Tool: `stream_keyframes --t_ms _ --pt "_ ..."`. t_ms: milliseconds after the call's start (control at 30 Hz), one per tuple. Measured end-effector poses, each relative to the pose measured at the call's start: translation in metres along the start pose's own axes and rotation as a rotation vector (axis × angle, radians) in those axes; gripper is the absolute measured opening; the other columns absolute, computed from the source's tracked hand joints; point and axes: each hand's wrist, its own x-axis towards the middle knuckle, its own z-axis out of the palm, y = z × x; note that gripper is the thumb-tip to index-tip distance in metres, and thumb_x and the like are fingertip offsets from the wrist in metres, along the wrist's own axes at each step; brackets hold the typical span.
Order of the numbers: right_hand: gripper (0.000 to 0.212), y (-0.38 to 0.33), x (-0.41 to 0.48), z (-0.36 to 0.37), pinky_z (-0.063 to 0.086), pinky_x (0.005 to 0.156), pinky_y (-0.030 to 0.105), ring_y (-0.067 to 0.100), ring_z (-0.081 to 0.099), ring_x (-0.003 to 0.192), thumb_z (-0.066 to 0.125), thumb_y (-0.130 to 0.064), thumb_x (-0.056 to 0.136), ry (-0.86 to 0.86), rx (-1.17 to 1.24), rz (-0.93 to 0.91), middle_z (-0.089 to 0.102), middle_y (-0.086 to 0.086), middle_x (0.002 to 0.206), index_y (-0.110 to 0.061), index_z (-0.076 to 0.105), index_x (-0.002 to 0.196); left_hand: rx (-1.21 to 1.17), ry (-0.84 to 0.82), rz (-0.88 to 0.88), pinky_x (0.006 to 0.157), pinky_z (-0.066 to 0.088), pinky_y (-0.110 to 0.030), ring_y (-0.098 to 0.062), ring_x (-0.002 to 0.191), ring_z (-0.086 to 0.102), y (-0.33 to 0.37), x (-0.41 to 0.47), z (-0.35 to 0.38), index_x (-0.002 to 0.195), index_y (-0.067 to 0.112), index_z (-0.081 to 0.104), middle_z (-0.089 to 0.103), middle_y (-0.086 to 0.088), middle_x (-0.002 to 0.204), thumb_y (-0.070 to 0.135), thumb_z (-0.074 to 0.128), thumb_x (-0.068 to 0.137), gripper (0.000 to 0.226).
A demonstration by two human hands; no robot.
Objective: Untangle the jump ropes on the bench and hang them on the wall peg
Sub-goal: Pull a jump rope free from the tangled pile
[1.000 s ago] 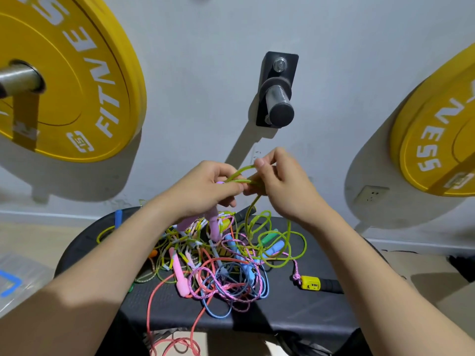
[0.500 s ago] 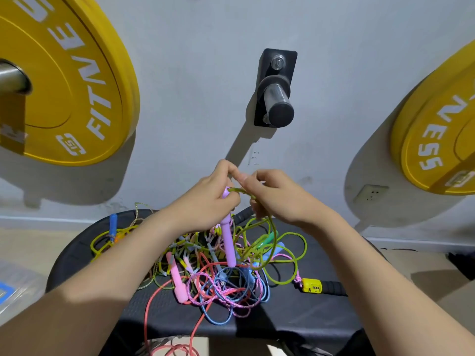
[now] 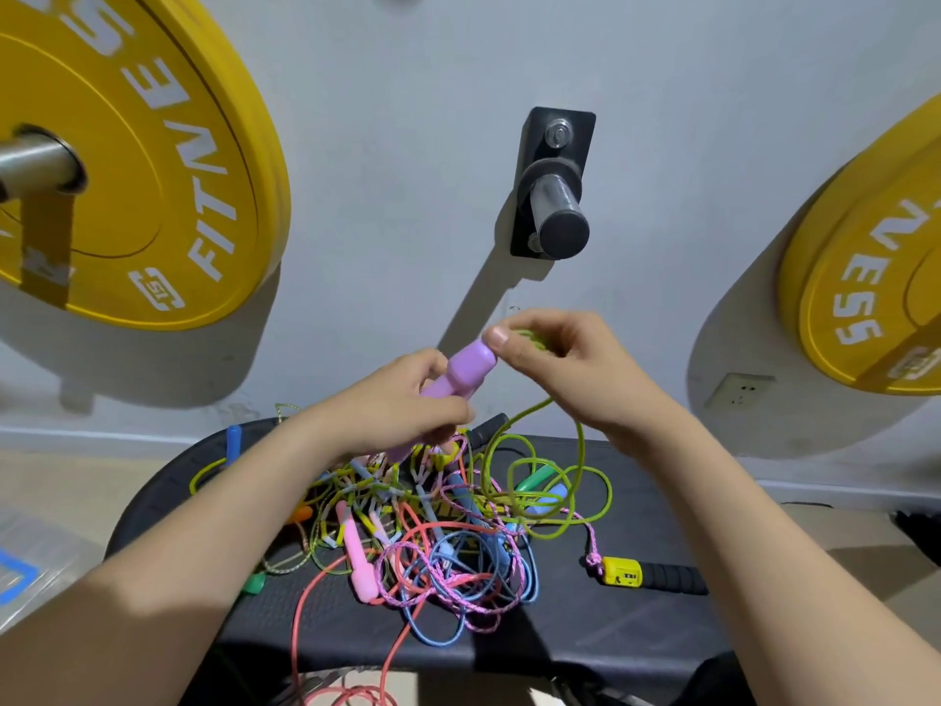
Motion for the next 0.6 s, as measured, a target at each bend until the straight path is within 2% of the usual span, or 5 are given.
stream_keyframes --t_ms 167,267,367,500,600 --pt "0.012 0.012 0.004 -0.008 0.043 0.062 0.022 0.006 0.053 0.061 0.068 -0.014 0.102 -0.028 -0.02 0.071 0.066 -0.008 0.071 -0.006 0.077 0.103 0.336 0.243 0.062 0.055 0.036 -0.026 -0.007 0.054 0.046 0.0 0.002 0.005 0.078 0.023 0.067 0.056 0.012 0.057 0.042 0.085 0.076 0.026" --pt "0.019 0.012 0.0 -0.005 0.059 0.083 0.054 0.043 0.071 0.089 0.066 -0.026 0.105 -0.132 -0.023 0.009 0.08 0.009 0.093 -0.014 0.077 0.113 0.445 0.349 0.204 0.051 0.037 -0.018 -0.006 0.06 0.052 0.005 0.002 0.011 0.076 0.024 0.063 0.059 0.012 0.061 0.038 0.082 0.079 0.024" --pt "0.023 0.016 -0.001 -0.001 0.045 0.089 0.08 0.071 0.054 0.103 0.068 -0.035 0.103 -0.22 -0.045 -0.034 0.066 0.044 0.105 -0.019 0.077 0.117 0.442 0.248 0.224 0.067 0.052 -0.029 -0.011 0.078 0.065 0.006 0.004 0.012 0.088 0.026 0.064 0.071 0.008 0.08 0.044 0.079 0.08 0.025" --pt "0.026 0.018 0.0 -0.004 0.053 0.062 0.05 0.043 0.055 0.062 0.07 -0.041 0.101 -0.202 -0.099 -0.054 0.067 0.024 0.073 -0.026 0.075 0.121 0.291 0.05 0.217 0.089 0.057 -0.037 -0.009 0.1 0.072 0.002 0.006 0.008 0.098 0.03 0.066 0.077 0.01 0.099 0.055 0.086 0.075 0.039" --pt "0.024 0.02 0.002 -0.003 0.045 0.058 0.059 0.037 0.049 0.06 0.07 -0.043 0.1 -0.204 -0.118 -0.104 0.065 0.038 0.08 -0.026 0.075 0.116 0.059 -0.063 0.221 0.108 0.052 -0.054 -0.023 0.119 0.071 0.002 0.004 0.012 0.105 0.018 0.064 0.075 -0.006 0.113 0.042 0.087 0.082 0.04"
